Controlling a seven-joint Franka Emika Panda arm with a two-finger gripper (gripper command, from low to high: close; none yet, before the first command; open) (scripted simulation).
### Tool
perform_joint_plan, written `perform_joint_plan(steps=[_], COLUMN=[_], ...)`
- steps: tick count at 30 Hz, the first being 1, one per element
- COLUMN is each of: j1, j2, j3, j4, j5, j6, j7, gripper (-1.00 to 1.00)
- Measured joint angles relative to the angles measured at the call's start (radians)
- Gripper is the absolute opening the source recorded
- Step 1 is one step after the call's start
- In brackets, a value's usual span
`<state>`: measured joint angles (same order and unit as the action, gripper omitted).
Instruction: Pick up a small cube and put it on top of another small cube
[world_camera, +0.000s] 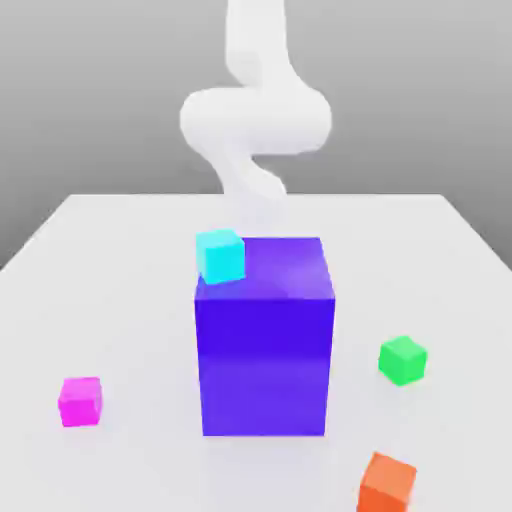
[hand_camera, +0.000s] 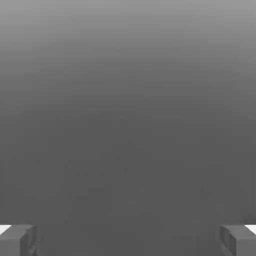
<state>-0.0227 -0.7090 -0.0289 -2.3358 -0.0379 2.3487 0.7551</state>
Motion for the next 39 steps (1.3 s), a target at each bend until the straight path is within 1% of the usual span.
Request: perform_joint_plan(steps=[4, 8, 11, 14, 17, 19, 21, 23, 26, 28, 29, 36, 39], j1=[-0.036, -0.069, -0.089, -0.108, -0.131, -0.166, -0.208, -0.254, -0.317, -0.367, -0.389, -0.393, -0.349], j2=[0.149, 0.292, 0.399, 0.507, 0.619, 0.695, 0.772, 0.848, 0.959, 1.030, 1.059, 1.064, 0.978], j3=[-0.061, -0.132, -0.193, -0.254, -0.307, -0.324, -0.318, -0.287, -0.211, -0.150, -0.126, -0.121, -0.179], j4=[-0.059, -0.116, -0.158, -0.201, -0.245, -0.274, -0.302, -0.320, -0.307, -0.292, -0.285, -0.284, -0.304], j5=[-0.054, -0.086, -0.095, -0.080, -0.034, 0.021, 0.090, 0.168, 0.268, 0.316, 0.332, 0.334, 0.268], j6=[0.079, 0.156, 0.215, 0.275, 0.335, 0.376, 0.414, 0.455, 0.532, 0.588, 0.612, 0.614, 0.547], j7=[-0.081, -0.173, -0.253, -0.350, -0.468, -0.566, -0.673, -0.774, -0.863, -0.902, -0.915, -0.917, -0.865], gripper=[0.00, 0.00, 0.00, 0.00, 0.00, 0.00, 0.00, 0.00, 0.00, 0.00, -1.00, -1.00, -1.00])
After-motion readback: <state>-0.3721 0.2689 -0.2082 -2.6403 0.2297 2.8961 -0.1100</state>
